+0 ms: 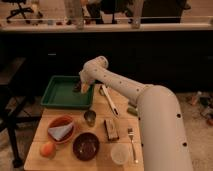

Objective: Place grapes in purple bowl

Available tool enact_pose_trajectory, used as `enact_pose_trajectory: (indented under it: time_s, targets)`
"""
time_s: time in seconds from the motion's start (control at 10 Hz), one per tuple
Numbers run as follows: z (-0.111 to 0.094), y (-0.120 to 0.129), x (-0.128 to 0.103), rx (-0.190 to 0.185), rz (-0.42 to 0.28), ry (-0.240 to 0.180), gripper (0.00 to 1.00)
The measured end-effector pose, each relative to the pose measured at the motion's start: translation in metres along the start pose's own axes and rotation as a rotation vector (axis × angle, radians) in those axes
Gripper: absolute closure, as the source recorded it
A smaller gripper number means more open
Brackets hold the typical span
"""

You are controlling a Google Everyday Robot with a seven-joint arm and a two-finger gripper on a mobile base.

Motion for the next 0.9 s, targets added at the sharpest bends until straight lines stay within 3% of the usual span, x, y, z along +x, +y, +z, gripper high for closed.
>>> enact_pose_trajectory:
  time_s: [0.5, 0.9]
  targets:
    - [0.034, 0.0, 0.007, -0.046, 0.026, -0.031, 0.2]
    - [0.049, -0.002, 0.027, -0.074, 0.068, -0.041, 0.2]
